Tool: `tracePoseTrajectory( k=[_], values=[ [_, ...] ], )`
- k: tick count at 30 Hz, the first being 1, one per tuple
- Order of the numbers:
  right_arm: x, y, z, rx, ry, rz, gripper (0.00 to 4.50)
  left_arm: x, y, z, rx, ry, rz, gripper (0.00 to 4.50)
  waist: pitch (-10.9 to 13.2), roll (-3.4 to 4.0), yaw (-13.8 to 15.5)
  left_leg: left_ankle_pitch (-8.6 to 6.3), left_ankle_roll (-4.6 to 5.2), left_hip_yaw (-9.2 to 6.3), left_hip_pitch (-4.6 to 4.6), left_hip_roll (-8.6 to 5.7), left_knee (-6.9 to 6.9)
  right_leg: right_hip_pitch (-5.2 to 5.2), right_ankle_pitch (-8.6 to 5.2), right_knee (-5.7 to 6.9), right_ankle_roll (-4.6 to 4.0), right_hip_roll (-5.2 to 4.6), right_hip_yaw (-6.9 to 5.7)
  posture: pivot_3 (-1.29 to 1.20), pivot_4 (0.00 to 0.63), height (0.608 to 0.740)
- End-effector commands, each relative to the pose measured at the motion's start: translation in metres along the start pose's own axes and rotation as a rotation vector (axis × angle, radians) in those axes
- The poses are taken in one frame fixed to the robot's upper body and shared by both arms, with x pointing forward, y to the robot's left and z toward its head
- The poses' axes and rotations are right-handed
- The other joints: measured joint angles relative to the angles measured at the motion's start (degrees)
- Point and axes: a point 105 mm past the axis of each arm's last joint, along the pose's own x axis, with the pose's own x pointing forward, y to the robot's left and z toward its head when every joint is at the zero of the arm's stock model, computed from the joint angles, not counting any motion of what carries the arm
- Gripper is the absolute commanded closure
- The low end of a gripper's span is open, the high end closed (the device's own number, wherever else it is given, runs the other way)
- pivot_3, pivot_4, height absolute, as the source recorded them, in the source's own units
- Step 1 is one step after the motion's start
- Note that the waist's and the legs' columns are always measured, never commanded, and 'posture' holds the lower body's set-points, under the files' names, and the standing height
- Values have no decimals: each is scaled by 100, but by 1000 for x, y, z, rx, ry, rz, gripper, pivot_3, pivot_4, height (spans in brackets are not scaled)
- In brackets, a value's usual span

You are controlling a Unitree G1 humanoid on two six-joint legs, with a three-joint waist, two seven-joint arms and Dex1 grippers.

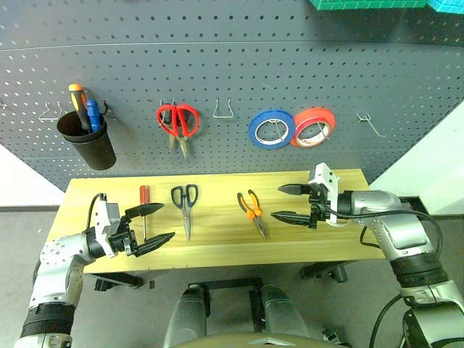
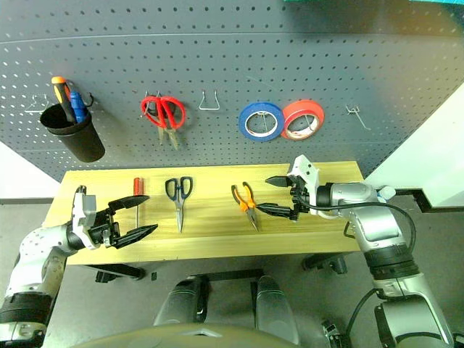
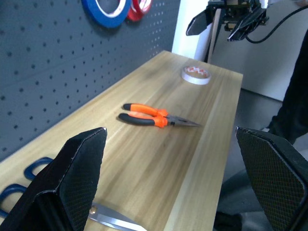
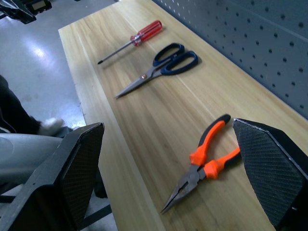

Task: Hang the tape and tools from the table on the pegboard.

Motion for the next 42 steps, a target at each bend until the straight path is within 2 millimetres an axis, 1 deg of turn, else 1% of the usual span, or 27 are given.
tracePoseTrajectory(
  k=[1, 4, 7, 10, 14, 16, 17, 19, 21, 23, 25, 27, 31, 33, 34, 36, 39, 42],
  values=[
    [-7, 0, 8, -16, -28, -15, 0, 1, -2, 1, 18, 5, -25, 9, 0, 0, 0, 0, 2, 0, -9, 0, -1, -11, -2, 3, 1, 1, 0, 148, 208, 740],
    [-7, -2, 6, -1, -28, -28, 0, 0, -2, 1, 18, 5, -23, 9, 0, -1, -4, 1, 5, -3, -51, 1, 7, -59, -2, 21, 1, 12, -1, 144, 194, 740],
    [-6, -2, 8, 1, -35, -35, 0, -1, -3, 3, 14, 2, -24, 9, 0, -1, -3, 1, 5, -4, -51, 1, 17, -58, -1, 25, 1, 13, -1, 140, 193, 740],
    [-7, -4, 6, 3, -24, -48, 0, -3, -7, 2, 10, 6, -32, 9, -1, -2, -8, 1, 5, -4, -51, 0, 31, -50, -1, 23, 1, 12, 0, 141, 179, 740],
    [-15, -6, 4, 4, -13, -56, 0, -2, -9, 3, 14, 10, -47, 9, -4, -4, -1, 1, 4, -4, -52, -1, 33, -47, 0, 22, 0, 12, 1, 125, 161, 740],
    [-21, -8, -3, -3, 7, -62, 0, 3, -10, 2, 14, 2, -49, 9, -6, -4, 2, 1, 5, -5, -52, -1, 31, -47, 0, 22, 0, 12, 1, 117, 149, 740],
    [-24, -10, -6, -4, 18, -77, 0, 7, -12, 1, 15, 1, -57, 9, -8, -5, 1, 1, 5, -5, -52, -1, 31, -46, 1, 22, 0, 12, 1, 115, 138, 740],
    [-30, -17, -10, 12, 31, -106, 0, 11, -13, 3, 16, -15, -61, 9, -16, -5, -6, 1, 5, -4, -52, -3, 31, -44, 1, 20, 1, 12, 1, 113, 135, 740],
    [-41, -27, -21, 29, 57, -141, 0, 18, -15, 5, 22, -31, -67, 9, -19, -7, -8, 1, 5, -2, -53, -5, 35, -42, 2, 20, 1, 11, 1, 110, 125, 740],
    [-49, -35, -30, 25, 95, -169, 0, 23, -15, 7, 34, -36, -73, 9, -21, -9, -6, 2, 5, -2, -53, -6, 38, -39, 3, 22, 3, 12, 2, 108, 139, 740],
    [-52, -39, -32, 33, 101, -184, 0, 24, -12, 10, 39, -43, -62, 9, -21, -9, -10, 2, 5, -4, -50, -6, 41, -39, 4, 28, 3, 16, 2, 106, 144, 740],
    [-54, -44, -32, 40, 104, -204, 0, 26, -9, 13, 46, -39, -66, 9, -19, -8, -24, 3, 5, -6, -45, -6, 42, -40, 4, 38, 4, 18, 3, 106, 166, 740],
    [-52, -48, -38, 57, 152, -236, 0, 34, -2, 13, 52, -22, -79, 9, -14, -7, -30, 3, 6, -7, -34, -6, 43, -39, 3, 52, 4, 22, 8, 100, 192, 740],
    [-50, -53, -43, 45, 186, -275, 0, 41, 1, 10, 75, 3, -95, 9, -12, -5, -23, 3, 6, -8, -33, -6, 42, -40, 2, 53, 5, 23, 9, 99, 204, 740],
    [-49, -57, -45, 39, 206, -312, 0, 45, 1, 10, 87, 12, -103, 9, -1, -6, -24, 3, 6, -8, -33, -6, 42, -38, 2, 53, 4, 22, 9, 90, 222, 740],
    [-48, -65, -49, 19, 248, -372, 0, 57, 2, 15, 114, 20, -131, 9, 24, -12, -27, 3, 6, -7, -34, -6, 44, -41, 2, 53, 4, 22, 11, 74, 246, 740],
    [-47, -69, -47, 13, 256, -416, 0, 66, 3, 23, 135, 22, -148, 9, 114, -8, -35, 3, 6, -7, -33, -6, 47, -40, 2, 55, 3, 22, 16, 48, 284, 740],
    [-51, -72, -48, 50, 285, -456, 0, 74, 5, 28, 144, 38, -171, 9, 261, -9, -61, 3, 7, -7, -39, -6, 50, -50, 2, 63, 2, 21, 19, 32, 328, 740]
  ],
)
